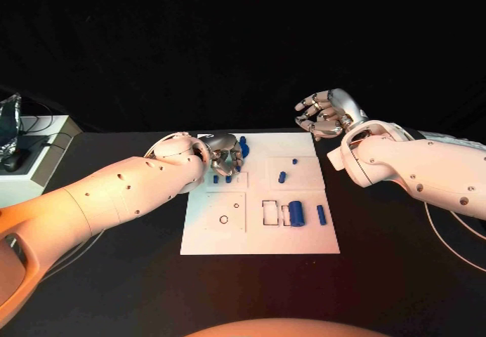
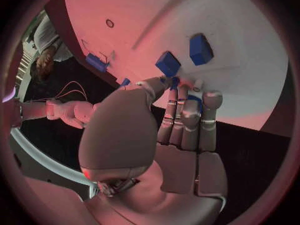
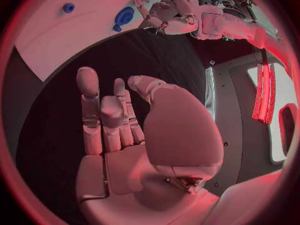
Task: Assemble the parts on the task board
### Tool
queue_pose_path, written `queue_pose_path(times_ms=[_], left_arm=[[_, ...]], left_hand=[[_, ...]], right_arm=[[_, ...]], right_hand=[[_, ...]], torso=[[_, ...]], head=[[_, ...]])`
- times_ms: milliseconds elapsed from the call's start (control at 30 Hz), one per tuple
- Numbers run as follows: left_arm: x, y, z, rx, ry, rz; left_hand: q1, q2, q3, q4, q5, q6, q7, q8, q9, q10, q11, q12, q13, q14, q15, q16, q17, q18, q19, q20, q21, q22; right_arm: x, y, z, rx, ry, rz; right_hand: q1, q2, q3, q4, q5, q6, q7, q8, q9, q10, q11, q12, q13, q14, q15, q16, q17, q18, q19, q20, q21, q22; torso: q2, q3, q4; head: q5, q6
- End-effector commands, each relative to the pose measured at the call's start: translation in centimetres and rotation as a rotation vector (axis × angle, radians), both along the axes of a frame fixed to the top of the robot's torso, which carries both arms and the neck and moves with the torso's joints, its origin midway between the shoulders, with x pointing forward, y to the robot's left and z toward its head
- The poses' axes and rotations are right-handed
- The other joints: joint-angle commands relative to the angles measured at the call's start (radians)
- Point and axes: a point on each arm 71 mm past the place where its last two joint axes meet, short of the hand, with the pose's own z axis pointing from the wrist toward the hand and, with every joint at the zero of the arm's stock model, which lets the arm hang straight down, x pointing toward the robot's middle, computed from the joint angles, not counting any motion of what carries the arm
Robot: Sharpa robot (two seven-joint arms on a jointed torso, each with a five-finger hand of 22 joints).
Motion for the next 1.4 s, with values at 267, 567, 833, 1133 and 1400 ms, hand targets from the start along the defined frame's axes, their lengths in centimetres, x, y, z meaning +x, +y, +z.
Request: queue_pose_path(times_ms=[267,567,833,1133,1400], left_arm=[[-0.03,-0.21,-0.15,-0.001,-0.007,0.007],[-0.02,-0.17,-0.29,0.003,0.010,0.010],[0.04,-0.25,-0.41,0.010,0.019,0.014],[0.20,-0.30,-0.45,0.002,0.013,0.024],[0.24,-0.40,-0.53,0.002,0.014,0.024]], left_hand=[[0.002,0.013,0.014,0.000,-0.003,0.007,0.004,-0.006,0.000,0.014,-0.004,-0.005,0.000,0.010,-0.002,0.006,-0.001,-0.014,0.007,0.001,0.006,0.003],[0.004,0.024,0.043,-0.010,-0.004,0.028,0.005,-0.003,0.003,0.039,-0.011,-0.010,-0.001,0.015,-0.007,0.013,-0.002,-0.014,0.004,-0.003,0.015,0.012],[0.008,0.035,0.067,-0.026,-0.005,0.046,0.005,-0.005,0.005,0.068,-0.018,-0.020,-0.002,0.030,-0.014,0.024,0.013,-0.017,0.012,-0.008,0.032,0.031],[0.006,0.040,0.076,-0.035,-0.007,0.051,0.008,-0.010,0.006,0.079,-0.018,-0.033,-0.004,0.038,-0.015,0.030,0.019,-0.019,0.020,-0.011,0.043,0.043],[-0.002,0.035,0.075,-0.038,-0.008,0.046,0.009,-0.016,0.004,0.082,-0.017,-0.041,-0.005,0.040,-0.014,0.031,0.017,-0.020,0.020,-0.011,0.046,0.046]], right_arm=[[-0.05,0.11,0.06,-0.001,-0.011,0.010],[-0.06,0.12,0.06,-0.001,-0.009,0.011],[-0.07,0.15,0.05,-0.001,-0.007,0.012],[-0.06,0.21,0.04,-0.001,-0.007,0.013],[-0.05,0.29,0.04,-0.001,-0.006,0.015]], right_hand=[[-0.012,0.003,-0.001,-0.005,0.001,-0.001,0.005,0.001,0.001,0.010,0.002,-0.007,-0.005,0.001,0.008,-0.005,0.002,0.010,0.003,0.005,-0.001,0.001],[-0.013,0.003,-0.001,-0.005,0.002,0.000,0.005,0.001,0.001,0.012,0.002,-0.009,-0.008,0.002,0.008,-0.004,0.004,0.010,0.003,0.005,0.000,0.002],[-0.013,0.003,-0.001,-0.005,0.002,0.000,0.005,0.001,0.001,0.012,0.002,-0.009,-0.008,0.002,0.008,-0.004,0.004,0.010,0.003,0.005,0.000,0.002],[-0.016,0.003,-0.002,-0.005,0.002,0.000,0.005,0.001,0.001,0.015,0.002,-0.012,-0.011,0.003,0.008,-0.003,0.005,0.010,0.004,0.005,0.000,0.003],[-0.016,0.003,-0.002,-0.005,0.002,0.000,0.005,0.001,0.001,0.015,0.002,-0.012,-0.011,0.003,0.008,-0.003,0.005,0.010,0.004,0.005,0.000,0.003]], torso=[[-0.001,0.0011,-0.0001],[-0.001,0.0005,-0.0001],[-0.001,0.0004,-0.0007],[0.000,0.0008,0.0000],[-0.001,0.0009,0.0005]], head=[[-0.001,-0.005],[0.000,-0.006],[0.000,-0.006],[-0.001,-0.007],[0.000,-0.008]])
